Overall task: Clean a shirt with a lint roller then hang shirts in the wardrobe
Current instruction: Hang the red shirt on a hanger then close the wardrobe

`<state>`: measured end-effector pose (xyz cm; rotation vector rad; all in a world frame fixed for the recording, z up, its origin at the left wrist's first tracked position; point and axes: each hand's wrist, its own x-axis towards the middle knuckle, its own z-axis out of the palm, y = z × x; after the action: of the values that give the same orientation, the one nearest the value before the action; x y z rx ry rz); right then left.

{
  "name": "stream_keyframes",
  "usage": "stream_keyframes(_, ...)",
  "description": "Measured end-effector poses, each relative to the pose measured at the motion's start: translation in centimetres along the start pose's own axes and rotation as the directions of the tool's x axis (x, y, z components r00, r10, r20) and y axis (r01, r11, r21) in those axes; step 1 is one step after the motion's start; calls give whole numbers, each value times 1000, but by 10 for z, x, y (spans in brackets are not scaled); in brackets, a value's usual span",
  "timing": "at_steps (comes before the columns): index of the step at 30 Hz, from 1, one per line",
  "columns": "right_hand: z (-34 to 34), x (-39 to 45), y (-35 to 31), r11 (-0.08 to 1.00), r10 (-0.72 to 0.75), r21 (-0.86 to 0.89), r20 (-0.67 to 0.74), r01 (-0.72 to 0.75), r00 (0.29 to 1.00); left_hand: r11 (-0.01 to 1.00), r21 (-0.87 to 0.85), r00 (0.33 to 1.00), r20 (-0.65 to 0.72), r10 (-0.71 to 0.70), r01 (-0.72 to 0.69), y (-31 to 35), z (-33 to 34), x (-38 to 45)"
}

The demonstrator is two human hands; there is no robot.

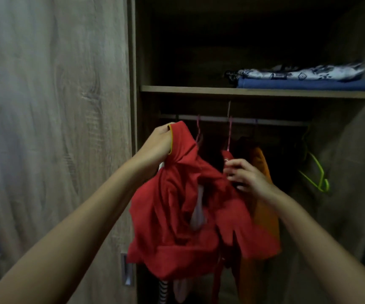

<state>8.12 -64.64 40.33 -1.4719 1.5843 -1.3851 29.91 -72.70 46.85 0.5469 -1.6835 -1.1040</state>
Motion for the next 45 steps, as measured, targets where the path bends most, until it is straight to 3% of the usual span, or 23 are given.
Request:
stream_keyframes(3, 5, -6, -16, 978, -198, 77, 59, 193, 978, 997, 64, 996, 84, 37, -43, 6, 17, 9)
stream_keyframes(6, 23, -11, -25, 942, -334, 16, 162, 336, 929, 991, 112, 985, 165, 59, -78, 11, 35, 11)
stream_keyframes(9, 33, -4, -23, 902, -424, -57, 60, 427, 904, 993, 105, 995, 89, 35, -45, 15, 45, 15)
stream_keyframes(12, 30, 5, -19, 908, -417, 15, -46, 418, 908, 997, 3, 994, 79, -81, 81, 18, 44, 19)
stream_keyframes(14, 26, 10, -19, 922, -381, 24, -118, 386, 917, 961, -191, 967, 199, -162, 200, 18, 39, 19)
stream_keyframes(16, 20, 13, -20, 937, -333, 54, -146, 344, 931, 946, -236, 950, 270, -156, 223, 15, 31, 17)
stream_keyframes(19, 11, 16, -23, 954, -243, 152, -107, 258, 964, 993, -89, 971, 230, -56, 78, 6, 24, 12)
stream_keyframes(21, 8, 19, -22, 953, -237, 167, -106, 252, 966, 992, 107, 988, 146, 49, -65, 2, 18, 12)
stream_keyframes(24, 0, 23, -21, 950, -289, 73, -158, 304, 944, 855, 465, 968, 26, 248, -232, 1, 7, 17)
stream_keyframes(27, -11, 25, -22, 949, -311, -1, -168, 315, 936, 717, 656, 938, -40, 344, -235, -1, 3, 16)
stream_keyframes(30, -10, 26, -30, 953, -262, 117, -154, 281, 953, 744, 634, 955, -25, 295, -213, -5, 11, 17)
stream_keyframes(33, -3, 32, -41, 937, -193, 266, -149, 227, 970, 825, 534, 982, 123, 140, -184, -22, 33, 11)
stream_keyframes(37, 4, 41, -60, 896, -65, 425, -162, 129, 985, 768, 605, 964, 258, 61, -210, -52, 62, -12)
stream_keyframes(42, -3, 38, -51, 901, -88, 420, -65, 108, 994, 630, 746, 975, 133, 178, -216, -65, 54, -4)
stream_keyframes(45, -7, 30, -16, 964, -99, 250, 2, 96, 995, 664, 722, 972, 48, 231, -194, -66, 41, 1)
